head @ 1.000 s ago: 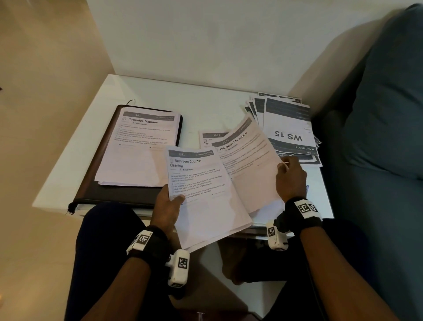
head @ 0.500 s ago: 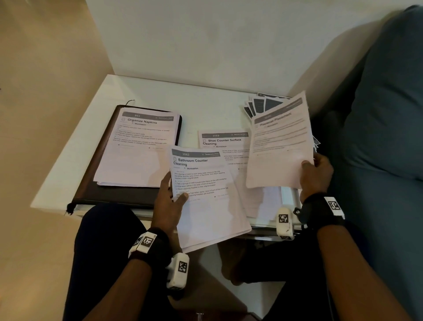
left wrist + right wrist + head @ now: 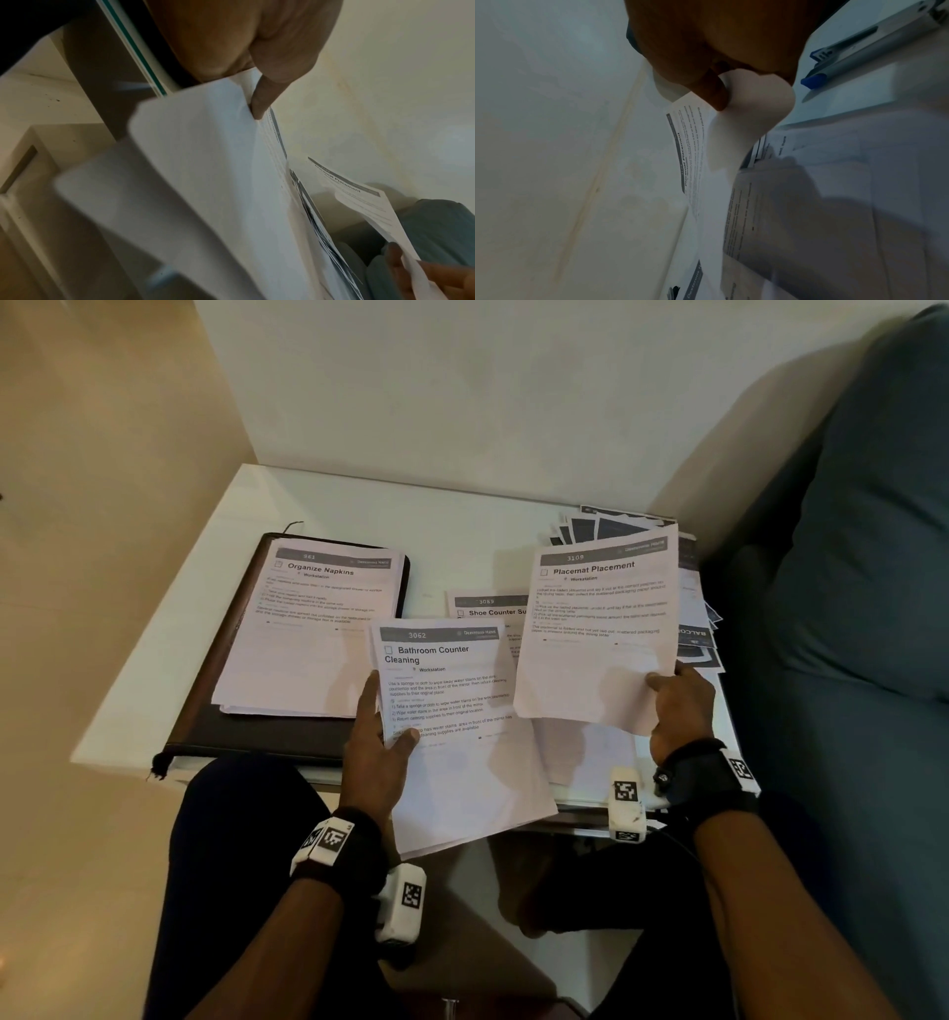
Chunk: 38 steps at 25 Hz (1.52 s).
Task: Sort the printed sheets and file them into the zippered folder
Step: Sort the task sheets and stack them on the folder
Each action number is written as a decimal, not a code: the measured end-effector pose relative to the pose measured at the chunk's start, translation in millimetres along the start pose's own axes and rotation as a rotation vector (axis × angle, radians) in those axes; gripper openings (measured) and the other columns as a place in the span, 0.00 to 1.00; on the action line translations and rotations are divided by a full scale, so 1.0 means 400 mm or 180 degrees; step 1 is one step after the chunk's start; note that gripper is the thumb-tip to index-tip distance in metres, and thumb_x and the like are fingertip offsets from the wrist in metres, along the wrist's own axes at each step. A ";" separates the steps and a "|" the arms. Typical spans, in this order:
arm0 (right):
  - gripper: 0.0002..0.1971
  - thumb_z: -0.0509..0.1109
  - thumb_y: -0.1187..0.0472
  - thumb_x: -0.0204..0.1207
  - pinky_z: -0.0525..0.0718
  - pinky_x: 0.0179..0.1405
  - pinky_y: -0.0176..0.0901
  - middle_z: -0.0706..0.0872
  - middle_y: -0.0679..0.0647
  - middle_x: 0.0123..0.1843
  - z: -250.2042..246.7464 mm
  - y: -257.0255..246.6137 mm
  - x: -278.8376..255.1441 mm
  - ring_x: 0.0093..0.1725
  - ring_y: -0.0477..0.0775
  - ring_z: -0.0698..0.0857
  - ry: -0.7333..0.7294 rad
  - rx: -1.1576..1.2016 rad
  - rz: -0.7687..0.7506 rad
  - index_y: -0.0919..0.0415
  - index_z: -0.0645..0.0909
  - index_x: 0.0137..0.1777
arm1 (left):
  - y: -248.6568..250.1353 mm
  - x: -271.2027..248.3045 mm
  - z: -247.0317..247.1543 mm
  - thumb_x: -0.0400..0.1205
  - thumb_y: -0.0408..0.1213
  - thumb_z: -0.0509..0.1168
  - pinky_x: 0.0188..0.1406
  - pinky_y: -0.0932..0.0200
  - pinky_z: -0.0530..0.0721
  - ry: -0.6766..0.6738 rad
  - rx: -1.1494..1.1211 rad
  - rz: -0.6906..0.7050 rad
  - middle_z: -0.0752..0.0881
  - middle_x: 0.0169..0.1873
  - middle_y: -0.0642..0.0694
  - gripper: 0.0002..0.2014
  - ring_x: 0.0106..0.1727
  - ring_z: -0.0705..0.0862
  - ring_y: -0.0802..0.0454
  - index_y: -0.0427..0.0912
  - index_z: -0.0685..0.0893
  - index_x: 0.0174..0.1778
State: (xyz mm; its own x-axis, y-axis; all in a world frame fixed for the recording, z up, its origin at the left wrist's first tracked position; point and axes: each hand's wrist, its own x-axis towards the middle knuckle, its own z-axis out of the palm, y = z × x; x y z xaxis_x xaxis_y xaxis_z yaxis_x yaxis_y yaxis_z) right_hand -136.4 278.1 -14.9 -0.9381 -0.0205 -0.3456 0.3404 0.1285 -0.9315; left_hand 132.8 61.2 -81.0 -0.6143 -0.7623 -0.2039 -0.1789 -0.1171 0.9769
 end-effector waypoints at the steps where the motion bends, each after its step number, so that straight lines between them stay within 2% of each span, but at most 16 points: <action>1: 0.20 0.64 0.74 0.81 0.81 0.41 0.44 0.87 0.55 0.58 0.000 -0.003 0.002 0.48 0.56 0.83 -0.0004 0.0008 0.0011 0.61 0.83 0.69 | 0.001 0.000 0.000 0.85 0.21 0.68 0.71 0.54 0.83 0.0008 -0.0023 0.0025 0.85 0.73 0.52 0.41 0.72 0.84 0.56 0.58 0.64 0.89; 3: 0.19 0.64 0.73 0.81 0.81 0.42 0.45 0.87 0.55 0.58 -0.001 -0.009 0.008 0.50 0.57 0.82 0.0022 0.0050 0.0011 0.59 0.84 0.68 | -0.002 0.004 -0.001 0.85 0.21 0.68 0.71 0.54 0.84 0.0069 0.0107 0.0081 0.86 0.71 0.51 0.32 0.70 0.85 0.56 0.52 0.74 0.83; 5: 0.17 0.65 0.73 0.82 0.82 0.46 0.47 0.86 0.56 0.60 -0.007 -0.015 0.016 0.50 0.57 0.82 0.0072 0.0114 -0.0007 0.56 0.83 0.65 | -0.004 0.010 0.002 0.85 0.21 0.67 0.72 0.50 0.86 0.0103 0.0224 0.0145 0.88 0.67 0.49 0.21 0.69 0.85 0.51 0.44 0.86 0.71; 6: 0.17 0.66 0.72 0.81 0.83 0.51 0.50 0.87 0.56 0.61 -0.009 -0.017 0.021 0.52 0.58 0.83 0.0123 0.0173 -0.0029 0.54 0.83 0.64 | -0.003 0.008 0.004 0.85 0.18 0.65 0.67 0.54 0.87 0.0073 0.0108 0.0134 0.89 0.65 0.48 0.17 0.69 0.86 0.48 0.40 0.89 0.64; 8: 0.18 0.67 0.71 0.80 0.85 0.60 0.58 0.87 0.54 0.63 -0.015 -0.027 0.029 0.59 0.62 0.85 0.0249 0.0284 -0.0097 0.53 0.83 0.65 | 0.011 -0.002 0.008 0.83 0.13 0.61 0.55 0.67 0.87 0.0006 -0.0179 0.0013 0.89 0.62 0.48 0.16 0.67 0.86 0.47 0.32 0.89 0.56; 10: 0.22 0.68 0.70 0.79 0.86 0.62 0.62 0.88 0.54 0.65 -0.019 -0.041 0.037 0.62 0.64 0.86 0.0363 0.0400 -0.0156 0.54 0.81 0.71 | 0.021 -0.006 0.009 0.81 0.12 0.58 0.53 0.68 0.86 0.0010 -0.0319 -0.0074 0.89 0.64 0.49 0.18 0.67 0.86 0.52 0.31 0.89 0.53; 13: 0.25 0.66 0.71 0.81 0.88 0.53 0.54 0.87 0.54 0.67 -0.008 -0.058 0.039 0.60 0.61 0.87 0.0287 0.0577 -0.0220 0.53 0.77 0.76 | 0.019 -0.003 0.010 0.80 0.12 0.59 0.63 0.57 0.87 0.0032 -0.0465 -0.0062 0.91 0.62 0.50 0.17 0.69 0.86 0.50 0.32 0.89 0.52; 15: 0.26 0.65 0.72 0.82 0.89 0.49 0.53 0.87 0.51 0.66 0.010 -0.059 0.037 0.57 0.56 0.87 0.0142 0.0596 -0.0214 0.52 0.75 0.77 | 0.013 0.002 0.010 0.80 0.13 0.62 0.68 0.48 0.87 0.0045 -0.0628 -0.0167 0.91 0.61 0.49 0.15 0.70 0.86 0.47 0.32 0.89 0.52; 18: 0.26 0.64 0.72 0.83 0.89 0.49 0.54 0.86 0.49 0.64 0.037 -0.057 0.045 0.55 0.54 0.86 0.0123 0.0681 -0.0228 0.53 0.73 0.79 | 0.013 0.001 0.004 0.82 0.15 0.64 0.69 0.40 0.87 -0.0050 -0.0847 -0.0285 0.91 0.63 0.46 0.12 0.70 0.86 0.43 0.33 0.89 0.52; 20: 0.25 0.64 0.73 0.83 0.89 0.48 0.49 0.84 0.50 0.63 0.045 -0.062 0.055 0.51 0.52 0.85 0.0260 0.0738 -0.0322 0.57 0.73 0.79 | 0.018 0.000 0.000 0.81 0.15 0.65 0.64 0.42 0.90 -0.0040 -0.0944 -0.0332 0.92 0.62 0.45 0.12 0.67 0.88 0.42 0.33 0.89 0.51; 22: 0.24 0.64 0.72 0.83 0.88 0.44 0.44 0.83 0.52 0.63 0.050 -0.067 0.066 0.49 0.49 0.84 0.0402 0.0760 -0.0387 0.60 0.74 0.78 | 0.026 -0.004 0.000 0.80 0.14 0.65 0.54 0.51 0.92 -0.0027 -0.0963 -0.0338 0.92 0.61 0.46 0.11 0.63 0.90 0.45 0.31 0.88 0.50; 25: 0.23 0.65 0.72 0.82 0.89 0.51 0.54 0.84 0.54 0.66 0.067 -0.061 0.078 0.53 0.55 0.85 0.0389 0.0831 -0.0424 0.56 0.75 0.75 | 0.032 -0.008 0.003 0.81 0.13 0.65 0.47 0.58 0.91 -0.0047 -0.1019 -0.0353 0.92 0.61 0.46 0.10 0.58 0.92 0.50 0.28 0.87 0.51; 29: 0.21 0.66 0.73 0.80 0.87 0.57 0.58 0.86 0.60 0.68 0.097 -0.018 0.069 0.59 0.64 0.86 0.0006 0.0578 -0.0374 0.58 0.79 0.72 | 0.039 -0.012 0.004 0.81 0.13 0.64 0.49 0.57 0.91 -0.0103 -0.0940 -0.0295 0.90 0.64 0.44 0.10 0.62 0.90 0.48 0.27 0.87 0.52; 32: 0.18 0.69 0.72 0.78 0.85 0.64 0.66 0.89 0.59 0.64 0.114 0.032 0.059 0.65 0.70 0.85 -0.0429 0.0252 -0.0152 0.58 0.83 0.65 | 0.048 -0.015 0.000 0.82 0.14 0.65 0.50 0.57 0.91 -0.0157 -0.1110 -0.0324 0.90 0.64 0.43 0.09 0.61 0.91 0.47 0.23 0.84 0.55; 35: 0.16 0.67 0.74 0.80 0.83 0.66 0.64 0.90 0.55 0.59 0.107 0.058 0.041 0.66 0.69 0.85 -0.0600 0.0190 0.0005 0.55 0.85 0.60 | 0.051 -0.015 0.002 0.82 0.15 0.66 0.50 0.52 0.92 -0.0184 -0.1296 -0.0465 0.89 0.65 0.42 0.09 0.59 0.92 0.46 0.23 0.83 0.57; 38: 0.17 0.67 0.75 0.80 0.84 0.63 0.59 0.90 0.55 0.61 0.097 0.048 0.038 0.60 0.64 0.86 -0.0486 0.0625 0.0021 0.55 0.85 0.60 | 0.055 -0.014 0.001 0.81 0.13 0.65 0.48 0.50 0.93 -0.0141 -0.1365 -0.0597 0.91 0.61 0.46 0.09 0.57 0.92 0.45 0.23 0.83 0.55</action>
State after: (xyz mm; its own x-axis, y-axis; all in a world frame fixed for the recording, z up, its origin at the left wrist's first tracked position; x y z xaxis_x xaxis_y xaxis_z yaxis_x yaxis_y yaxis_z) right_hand -141.5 241.6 -42.4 -0.9205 -0.1718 -0.3510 0.3663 -0.0657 -0.9282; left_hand 132.1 63.2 -58.5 -0.6355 -0.6761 -0.3729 0.0381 -0.5097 0.8595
